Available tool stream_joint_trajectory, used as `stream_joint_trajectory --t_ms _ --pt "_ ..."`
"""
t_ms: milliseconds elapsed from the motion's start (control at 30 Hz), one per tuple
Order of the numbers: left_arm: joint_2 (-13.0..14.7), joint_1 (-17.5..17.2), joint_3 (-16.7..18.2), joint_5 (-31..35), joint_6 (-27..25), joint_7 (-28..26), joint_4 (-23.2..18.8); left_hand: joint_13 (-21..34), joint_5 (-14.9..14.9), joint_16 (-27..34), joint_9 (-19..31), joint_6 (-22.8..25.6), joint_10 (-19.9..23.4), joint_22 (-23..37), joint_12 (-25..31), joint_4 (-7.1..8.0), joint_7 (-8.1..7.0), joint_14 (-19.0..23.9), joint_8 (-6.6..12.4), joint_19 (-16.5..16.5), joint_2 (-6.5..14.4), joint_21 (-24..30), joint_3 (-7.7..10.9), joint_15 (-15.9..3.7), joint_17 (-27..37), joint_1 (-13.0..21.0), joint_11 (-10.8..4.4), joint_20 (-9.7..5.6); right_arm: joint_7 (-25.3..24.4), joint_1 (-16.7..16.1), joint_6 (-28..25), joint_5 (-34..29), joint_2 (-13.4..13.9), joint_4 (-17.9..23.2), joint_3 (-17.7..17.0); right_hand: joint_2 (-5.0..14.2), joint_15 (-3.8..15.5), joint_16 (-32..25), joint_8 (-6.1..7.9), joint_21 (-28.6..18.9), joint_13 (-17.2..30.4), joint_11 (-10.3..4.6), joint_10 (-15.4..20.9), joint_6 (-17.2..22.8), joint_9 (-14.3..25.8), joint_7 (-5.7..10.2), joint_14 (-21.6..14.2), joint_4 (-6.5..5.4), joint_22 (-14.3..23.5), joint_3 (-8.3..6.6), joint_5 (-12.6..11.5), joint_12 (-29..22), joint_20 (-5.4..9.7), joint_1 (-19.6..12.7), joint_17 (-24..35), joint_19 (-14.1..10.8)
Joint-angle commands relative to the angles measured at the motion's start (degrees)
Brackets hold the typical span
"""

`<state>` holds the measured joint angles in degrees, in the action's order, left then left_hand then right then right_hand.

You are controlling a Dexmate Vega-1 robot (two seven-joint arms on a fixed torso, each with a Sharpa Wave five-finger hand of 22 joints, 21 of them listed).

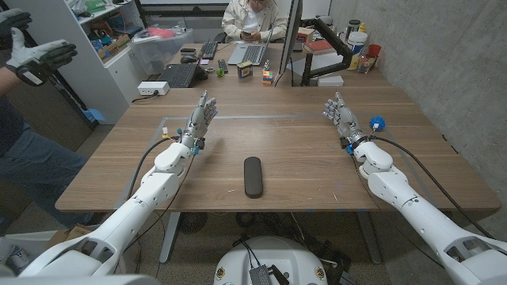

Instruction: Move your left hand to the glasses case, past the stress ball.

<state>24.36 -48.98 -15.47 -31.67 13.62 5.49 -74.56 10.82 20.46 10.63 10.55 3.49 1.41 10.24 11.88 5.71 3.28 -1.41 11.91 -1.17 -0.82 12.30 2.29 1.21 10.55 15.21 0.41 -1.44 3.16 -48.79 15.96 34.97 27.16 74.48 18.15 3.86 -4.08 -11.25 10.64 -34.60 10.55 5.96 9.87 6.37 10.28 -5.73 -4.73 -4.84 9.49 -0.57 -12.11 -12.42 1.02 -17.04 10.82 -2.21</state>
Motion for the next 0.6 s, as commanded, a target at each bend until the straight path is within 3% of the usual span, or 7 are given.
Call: stream_joint_trajectory --t_ms 33,300,600 --pt "-12.0 -1.8 14.0 13.5 -5.9 8.5 -0.9 0.2 0.2 0.3 0.3 0.4 0.5 0.1 0.3 0.27 0.15 -0.1 0.37 -0.1 0.1 0.3 -0.10 0.42 0.1 0.6 -0.03 -0.44 4.2 -0.9 -3.0 -6.1 -5.1 -0.4 -6.8 0.07 -0.04 -0.3 0.32 -0.2 0.1 0.09 0.4 0.4 0.3 -0.08 -0.4 -0.42 0.3 0.07 -0.2 -0.2 -0.09 -0.6 0.1 -0.6" --pt "-18.1 -1.7 20.6 21.0 -7.7 13.2 -1.7 0.2 0.2 0.3 0.3 0.5 0.4 0.1 0.2 0.25 0.15 -0.1 0.32 -0.2 0.1 0.2 -0.15 0.41 0.1 0.7 0.09 -0.25 6.5 -1.3 -4.4 -9.7 -8.2 -0.3 -10.4 0.10 -0.04 -0.3 0.35 0.1 0.1 0.14 0.5 0.5 0.3 -0.02 -0.4 -0.38 0.3 0.09 -0.2 -0.2 -0.16 -0.6 0.1 -0.6" --pt "-22.0 -1.4 24.8 26.1 -8.6 16.7 -2.1 0.2 0.1 0.2 0.3 0.5 0.4 0.1 0.2 0.22 0.09 -0.3 0.26 -0.3 0.3 0.1 -0.23 0.33 0.1 0.9 -0.02 -0.14 8.0 -1.8 -5.2 -12.4 -10.6 0.0 -13.2 0.12 -0.09 -0.3 0.39 0.3 0.1 0.20 0.5 0.6 0.3 0.06 -0.4 -0.34 0.3 0.13 -0.1 -0.2 -0.23 -0.5 0.1 -0.6"
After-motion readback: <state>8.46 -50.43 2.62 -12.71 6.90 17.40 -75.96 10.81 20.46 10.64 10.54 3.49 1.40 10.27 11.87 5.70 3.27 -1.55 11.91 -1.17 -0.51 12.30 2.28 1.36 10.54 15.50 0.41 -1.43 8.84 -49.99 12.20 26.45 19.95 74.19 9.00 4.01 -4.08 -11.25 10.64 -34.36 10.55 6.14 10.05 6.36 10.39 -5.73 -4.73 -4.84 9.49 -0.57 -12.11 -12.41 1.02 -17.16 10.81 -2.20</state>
